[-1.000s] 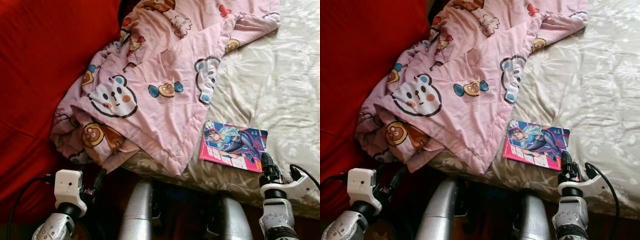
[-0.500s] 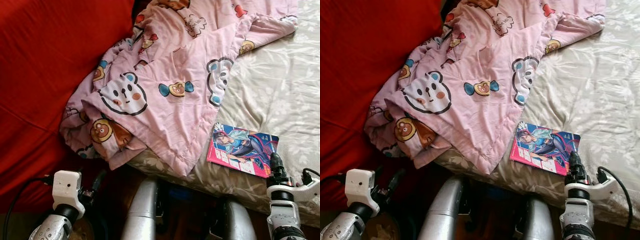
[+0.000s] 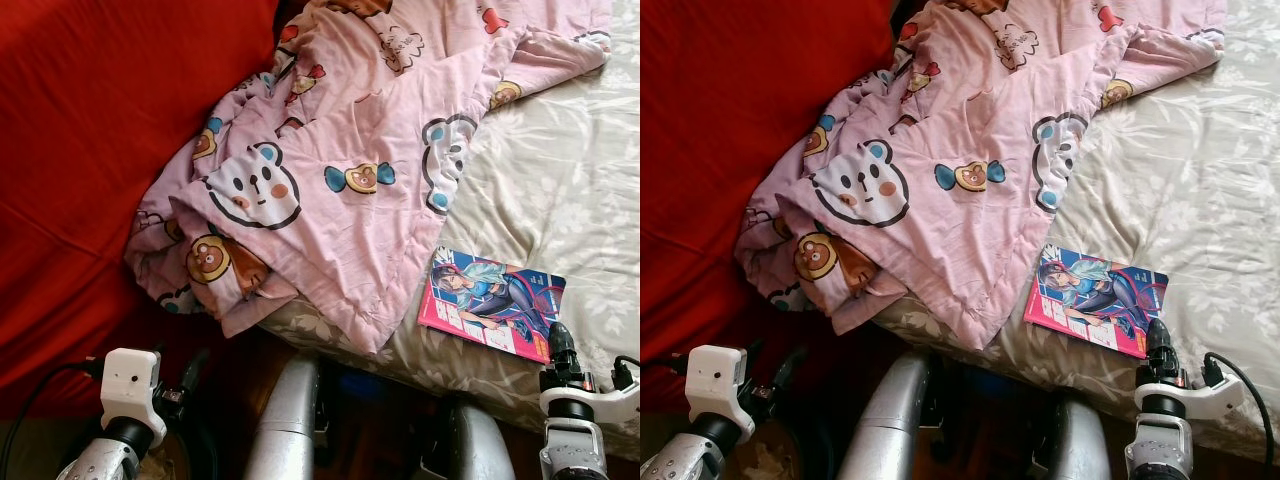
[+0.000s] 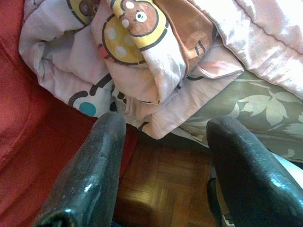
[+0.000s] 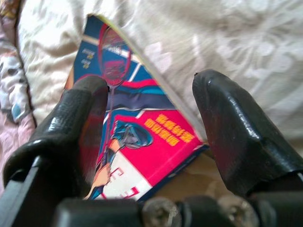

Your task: Clean up the room

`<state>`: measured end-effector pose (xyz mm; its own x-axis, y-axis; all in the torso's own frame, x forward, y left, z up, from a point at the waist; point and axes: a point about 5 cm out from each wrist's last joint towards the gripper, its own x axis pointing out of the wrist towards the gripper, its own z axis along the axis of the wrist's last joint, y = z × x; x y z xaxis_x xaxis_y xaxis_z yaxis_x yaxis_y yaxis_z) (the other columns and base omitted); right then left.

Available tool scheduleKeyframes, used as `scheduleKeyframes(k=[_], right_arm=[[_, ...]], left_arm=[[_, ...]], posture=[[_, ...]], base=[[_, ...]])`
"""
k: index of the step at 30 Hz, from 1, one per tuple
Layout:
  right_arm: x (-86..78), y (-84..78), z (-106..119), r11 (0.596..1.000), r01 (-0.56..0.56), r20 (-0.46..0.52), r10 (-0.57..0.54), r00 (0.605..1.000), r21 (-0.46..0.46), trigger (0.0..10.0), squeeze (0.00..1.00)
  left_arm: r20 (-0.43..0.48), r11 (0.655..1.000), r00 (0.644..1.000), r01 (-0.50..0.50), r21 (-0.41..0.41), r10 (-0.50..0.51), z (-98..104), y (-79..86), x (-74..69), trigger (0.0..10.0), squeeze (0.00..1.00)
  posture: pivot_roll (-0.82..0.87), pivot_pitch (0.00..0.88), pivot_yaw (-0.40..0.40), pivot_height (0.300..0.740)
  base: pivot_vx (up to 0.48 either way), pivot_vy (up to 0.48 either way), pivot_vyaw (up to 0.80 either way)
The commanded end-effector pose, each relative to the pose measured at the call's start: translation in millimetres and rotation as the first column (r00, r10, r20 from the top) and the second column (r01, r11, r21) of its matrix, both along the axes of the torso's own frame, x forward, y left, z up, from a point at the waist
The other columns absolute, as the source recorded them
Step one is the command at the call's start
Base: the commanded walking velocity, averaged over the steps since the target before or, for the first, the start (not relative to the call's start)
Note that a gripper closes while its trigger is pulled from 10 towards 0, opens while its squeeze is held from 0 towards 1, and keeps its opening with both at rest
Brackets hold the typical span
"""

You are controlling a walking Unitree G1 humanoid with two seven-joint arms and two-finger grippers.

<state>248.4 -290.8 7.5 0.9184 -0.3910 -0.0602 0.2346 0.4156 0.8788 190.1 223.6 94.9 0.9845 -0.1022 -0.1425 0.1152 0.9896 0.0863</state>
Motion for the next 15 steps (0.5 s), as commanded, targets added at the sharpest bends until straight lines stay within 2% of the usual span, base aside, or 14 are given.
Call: scheduleKeyframes(k=[1,7,15], right_arm=[[-17.3,-1.2,-15.4,0.998,0.043,-0.063,-0.041,0.997,0.046,10.0,0.00],[-21.6,1.9,-20.0,0.998,0.010,-0.072,-0.006,0.997,0.058,10.0,0.00],[-25.8,9.9,-27.1,0.992,-0.042,-0.070,0.051,0.996,0.118,10.0,0.00]], left_arm=[[-0.053,1.000,0.998,-0.022,0.022,0.023,-5.5,8.0,-10.0,10.0,0.00],[-0.060,1.000,0.998,-0.017,0.023,0.018,-4.8,7.5,-14.0,10.0,0.00],[-0.073,1.000,0.997,-0.012,0.020,0.013,-4.4,4.9,-19.8,10.0,0.00]], posture=[[0.33,0.494,0.198,0.628],[0.33,0.501,0.205,0.628],[0.34,0.511,0.205,0.628]], base=[[0.000,0.000,0.00],[0.000,0.000,0.00],[0.000,0.000,0.00]])
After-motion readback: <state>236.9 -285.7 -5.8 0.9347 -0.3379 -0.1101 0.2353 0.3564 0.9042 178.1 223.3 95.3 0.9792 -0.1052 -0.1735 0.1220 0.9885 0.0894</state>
